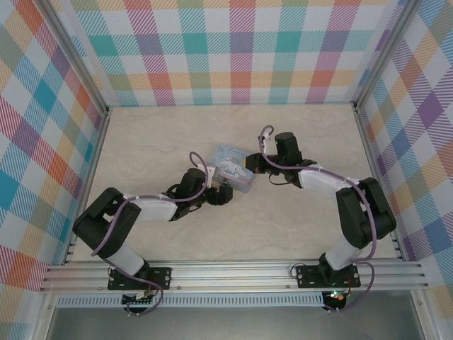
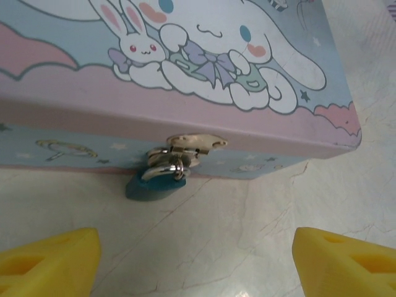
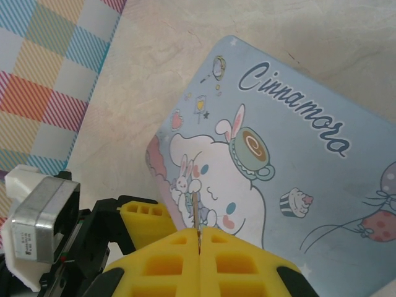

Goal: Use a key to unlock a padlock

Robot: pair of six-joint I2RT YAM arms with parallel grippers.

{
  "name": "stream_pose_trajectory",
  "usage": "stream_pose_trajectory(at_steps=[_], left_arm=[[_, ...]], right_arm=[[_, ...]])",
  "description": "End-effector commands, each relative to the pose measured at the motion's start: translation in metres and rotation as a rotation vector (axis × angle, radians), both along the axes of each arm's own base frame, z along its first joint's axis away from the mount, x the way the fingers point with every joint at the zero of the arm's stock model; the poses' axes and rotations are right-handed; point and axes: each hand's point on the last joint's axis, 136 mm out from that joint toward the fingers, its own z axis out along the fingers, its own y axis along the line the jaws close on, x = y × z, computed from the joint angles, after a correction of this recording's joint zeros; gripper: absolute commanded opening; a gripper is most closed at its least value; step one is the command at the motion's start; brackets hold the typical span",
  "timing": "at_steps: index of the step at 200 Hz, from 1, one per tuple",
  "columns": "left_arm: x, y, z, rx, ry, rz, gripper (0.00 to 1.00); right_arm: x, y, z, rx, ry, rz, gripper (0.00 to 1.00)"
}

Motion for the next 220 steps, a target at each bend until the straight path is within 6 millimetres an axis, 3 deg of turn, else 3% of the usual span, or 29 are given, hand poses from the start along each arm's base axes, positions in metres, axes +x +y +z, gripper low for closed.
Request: stream_pose_trajectory(at_steps=[1, 50, 114, 165, 220], left_arm=[[0.01, -0.007, 0.008, -0.072, -0.038, -0.012, 0.81], [0.016, -0.008, -0.003, -0.073, -0.023, -0.013, 0.81], [0.018, -0.008, -0.012, -0.087, -0.024, -0.035, 0.88], [0.02, -0.007, -0.015, -0.095, -0.029, -0.037, 0.88], [0.019, -0.016, -0.022, -0.096, -0.017, -0.096, 0.85]], right_arm=[[0.011, 0.004, 0.002, 0.006, -0.003, -0.003, 0.03], [0.009, -0.001, -0.029, -0.059, 0.098, -0.027, 0.03], [-0.001, -0.009, -0.064, -0.13, 0.224, -0.046, 0.03], [-0.009, -0.017, -0.076, -0.172, 0.268, -0.063, 0.03], [-0.011, -0.014, -0.075, -0.157, 0.268, -0.045, 0.03]])
